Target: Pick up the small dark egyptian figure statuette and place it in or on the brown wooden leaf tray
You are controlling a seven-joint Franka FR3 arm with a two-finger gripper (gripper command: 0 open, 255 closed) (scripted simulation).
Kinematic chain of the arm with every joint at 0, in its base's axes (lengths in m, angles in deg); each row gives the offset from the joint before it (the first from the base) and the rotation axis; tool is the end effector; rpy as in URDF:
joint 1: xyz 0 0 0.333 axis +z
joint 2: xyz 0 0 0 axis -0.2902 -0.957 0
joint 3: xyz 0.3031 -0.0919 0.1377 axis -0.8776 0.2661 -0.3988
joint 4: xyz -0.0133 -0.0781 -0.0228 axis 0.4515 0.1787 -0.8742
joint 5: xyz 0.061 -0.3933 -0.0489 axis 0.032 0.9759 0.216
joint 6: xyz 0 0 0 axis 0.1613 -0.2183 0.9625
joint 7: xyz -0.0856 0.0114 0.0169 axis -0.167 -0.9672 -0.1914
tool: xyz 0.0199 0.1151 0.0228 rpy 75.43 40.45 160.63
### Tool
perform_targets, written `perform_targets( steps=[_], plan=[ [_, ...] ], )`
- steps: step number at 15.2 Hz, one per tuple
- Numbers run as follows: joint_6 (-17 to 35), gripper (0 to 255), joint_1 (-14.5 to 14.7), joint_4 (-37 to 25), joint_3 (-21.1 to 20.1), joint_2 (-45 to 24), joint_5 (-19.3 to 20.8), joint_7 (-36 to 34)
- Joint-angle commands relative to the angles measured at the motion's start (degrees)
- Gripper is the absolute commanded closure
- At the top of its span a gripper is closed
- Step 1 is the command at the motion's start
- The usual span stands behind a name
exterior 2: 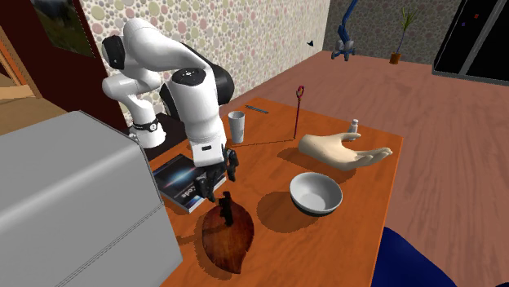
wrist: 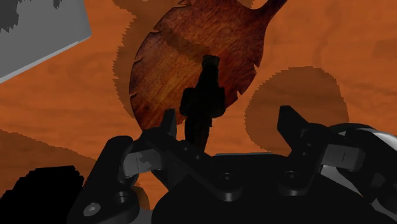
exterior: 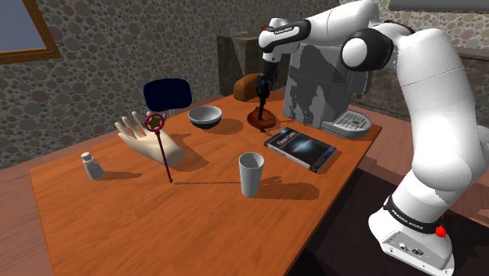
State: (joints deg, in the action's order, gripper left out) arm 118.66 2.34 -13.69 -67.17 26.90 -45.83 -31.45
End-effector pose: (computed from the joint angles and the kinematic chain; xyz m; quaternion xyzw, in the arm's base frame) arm 0.7424 -0.2315 0.3949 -0.9983 0.0037 -0.0454 0.0375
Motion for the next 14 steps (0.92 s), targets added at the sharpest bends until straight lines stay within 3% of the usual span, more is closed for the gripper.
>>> perform_targets(
  steps=[1,6,14],
  plan=[
    [0.0,0,0.0,0.0,0.0,0.0,0.0,0.0],
    [-6.29,0,-0.51,-4.87,0.2,1.42,0.27,-0.34],
    [-6.29,0,-0.51,-4.87,0.2,1.42,0.27,-0.34]
  ],
)
